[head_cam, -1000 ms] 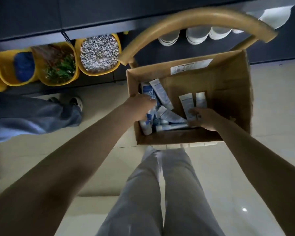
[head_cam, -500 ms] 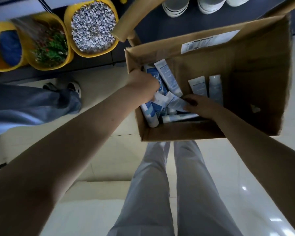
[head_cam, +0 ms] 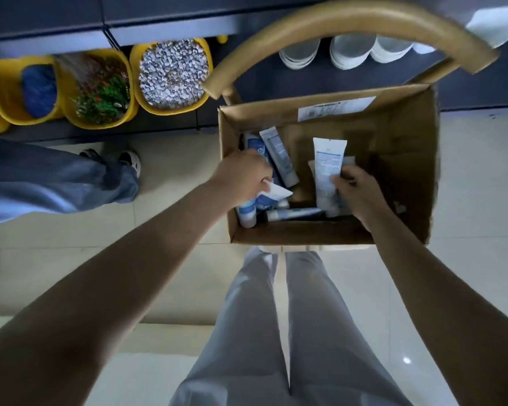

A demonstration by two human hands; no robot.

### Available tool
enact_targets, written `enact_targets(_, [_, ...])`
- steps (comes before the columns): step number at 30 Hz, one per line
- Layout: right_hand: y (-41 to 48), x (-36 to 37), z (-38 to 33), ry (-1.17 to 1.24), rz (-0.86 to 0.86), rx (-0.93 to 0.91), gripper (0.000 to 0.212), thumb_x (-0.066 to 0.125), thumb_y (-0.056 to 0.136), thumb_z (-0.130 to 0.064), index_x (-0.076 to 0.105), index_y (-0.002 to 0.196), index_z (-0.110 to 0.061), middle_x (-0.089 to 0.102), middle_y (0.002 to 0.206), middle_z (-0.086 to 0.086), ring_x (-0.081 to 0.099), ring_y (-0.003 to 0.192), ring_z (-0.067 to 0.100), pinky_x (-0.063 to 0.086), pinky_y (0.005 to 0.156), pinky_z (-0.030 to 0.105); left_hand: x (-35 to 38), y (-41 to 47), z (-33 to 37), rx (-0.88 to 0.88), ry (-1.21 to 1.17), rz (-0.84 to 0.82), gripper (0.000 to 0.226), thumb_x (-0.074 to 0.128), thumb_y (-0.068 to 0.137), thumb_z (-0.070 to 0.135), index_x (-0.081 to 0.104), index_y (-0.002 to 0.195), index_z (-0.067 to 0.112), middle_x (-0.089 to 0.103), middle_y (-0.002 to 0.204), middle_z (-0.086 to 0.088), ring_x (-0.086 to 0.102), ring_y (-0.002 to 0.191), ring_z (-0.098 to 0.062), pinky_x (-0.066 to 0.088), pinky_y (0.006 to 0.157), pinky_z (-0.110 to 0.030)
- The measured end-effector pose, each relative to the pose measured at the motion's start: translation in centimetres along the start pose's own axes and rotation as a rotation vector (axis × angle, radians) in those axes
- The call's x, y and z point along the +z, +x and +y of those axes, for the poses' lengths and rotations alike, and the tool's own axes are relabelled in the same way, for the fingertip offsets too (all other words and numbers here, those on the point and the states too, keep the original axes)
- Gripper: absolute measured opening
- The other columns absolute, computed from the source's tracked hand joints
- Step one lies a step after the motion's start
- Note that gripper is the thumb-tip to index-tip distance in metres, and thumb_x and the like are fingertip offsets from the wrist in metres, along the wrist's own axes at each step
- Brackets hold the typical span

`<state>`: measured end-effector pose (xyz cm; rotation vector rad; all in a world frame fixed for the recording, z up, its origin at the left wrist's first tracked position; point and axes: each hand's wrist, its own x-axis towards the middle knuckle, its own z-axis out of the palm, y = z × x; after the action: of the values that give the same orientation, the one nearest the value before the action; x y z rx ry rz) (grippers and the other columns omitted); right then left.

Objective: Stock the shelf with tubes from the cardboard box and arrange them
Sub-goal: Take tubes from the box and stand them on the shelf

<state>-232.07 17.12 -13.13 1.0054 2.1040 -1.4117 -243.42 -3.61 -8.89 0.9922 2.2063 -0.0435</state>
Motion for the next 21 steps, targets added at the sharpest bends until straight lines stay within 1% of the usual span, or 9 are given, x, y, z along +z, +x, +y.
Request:
enact_targets(2, [-2.5,-1.8,-1.9,0.079,0.023,-0.030,0.025,0.057,0.094,-0.021,0.059,0.115,-0.008,0.059,0.113,-0.002,0.056,0.101,0.012,0.047,0.077,0.021,-0.7,-2.8,1.7,-0.021,-0.053,0.072,0.028,0.049,0.094,0.032,0.066,0.110,0.016,0.061,0.113,-0.003,0.049,0.112,-0.022,0.041,0.092,-0.036])
enact_targets(5, [-6.4,-4.1,-4.8,0.186,0.062,-0.109,0.019,0.059,0.092,-0.023,0.062,0.107,-0.012,0.065,0.110,0.000,0.059,0.097,0.013,0.048,0.083,0.028,-2.1,-7.2,4.1,-0.123,-0.298,0.290,0.025,0.053,0.093,0.028,0.068,0.106,0.012,0.063,0.111,-0.006,0.056,0.106,-0.025,0.043,0.089,-0.036])
enact_targets(8, [-10.3,-6.0,-8.5,0.274,0.118,-0.208,0.013,0.061,0.091,-0.022,0.062,0.100,-0.013,0.066,0.098,-0.002,0.058,0.085,0.009,0.044,0.077,0.028,-5.2,-10.9,6.0,-0.272,-0.609,0.515,0.023,0.059,0.091,0.027,0.069,0.103,0.011,0.065,0.104,-0.007,0.061,0.094,-0.025,0.047,0.081,-0.035])
enact_targets(10, [-12.9,-6.5,-10.8,0.302,0.146,-0.271,0.016,0.061,0.090,-0.025,0.062,0.100,-0.012,0.067,0.098,-0.003,0.059,0.084,0.008,0.044,0.079,0.030,-7.2,-13.4,6.6,-0.344,-0.756,0.626,0.021,0.062,0.090,0.027,0.069,0.102,0.010,0.066,0.100,-0.006,0.062,0.089,-0.020,0.044,0.077,-0.027])
enact_targets(12, [-15.4,-6.6,-13.7,0.286,0.172,-0.345,0.013,0.059,0.093,-0.022,0.064,0.102,-0.014,0.067,0.096,-0.010,0.060,0.083,0.003,0.046,0.079,0.028,-9.1,-15.9,6.0,-0.361,-0.872,0.778,0.019,0.064,0.088,0.023,0.070,0.099,0.008,0.066,0.095,-0.005,0.058,0.079,-0.010,0.038,0.069,-0.011])
enact_targets(14, [-16.9,-6.4,-16.1,0.256,0.182,-0.397,0.014,0.056,0.094,-0.019,0.064,0.105,-0.016,0.066,0.094,-0.016,0.061,0.084,-0.002,0.047,0.079,0.024,-10.6,-17.7,5.1,-0.362,-0.959,0.868,0.016,0.065,0.087,0.023,0.070,0.096,0.010,0.064,0.090,-0.001,0.053,0.072,-0.002,0.037,0.067,-0.005])
enact_targets(15, [-17.9,-5.7,-17.9,0.251,0.185,-0.440,0.015,0.055,0.095,-0.019,0.063,0.107,-0.016,0.066,0.097,-0.015,0.061,0.086,-0.005,0.048,0.079,0.020,-11.4,-19.0,3.9,-0.333,-1.008,0.898,0.015,0.065,0.087,0.023,0.070,0.095,0.012,0.064,0.086,0.002,0.055,0.073,-0.005,0.040,0.069,-0.007])
enact_targets(18, [-20.5,-2.8,-22.6,0.325,0.204,-0.521,0.015,0.054,0.095,-0.017,0.057,0.110,-0.016,0.065,0.103,-0.013,0.062,0.091,-0.007,0.047,0.073,0.008,-13.8,-22.8,-0.4,-0.236,-1.128,0.978,0.011,0.066,0.087,0.026,0.069,0.090,0.016,0.065,0.082,0.003,0.063,0.082,-0.022,0.053,0.080,-0.039])
enact_targets(21, [-22.9,0.6,-26.7,0.371,0.250,-0.590,0.023,0.056,0.095,-0.021,0.055,0.116,-0.011,0.066,0.111,-0.001,0.063,0.099,0.010,0.047,0.066,0.012,-16.5,-27.2,-4.2,-0.227,-1.141,1.091,0.010,0.065,0.087,0.025,0.068,0.088,0.016,0.065,0.094,-0.002,0.064,0.088,-0.020,0.056,0.079,-0.039])
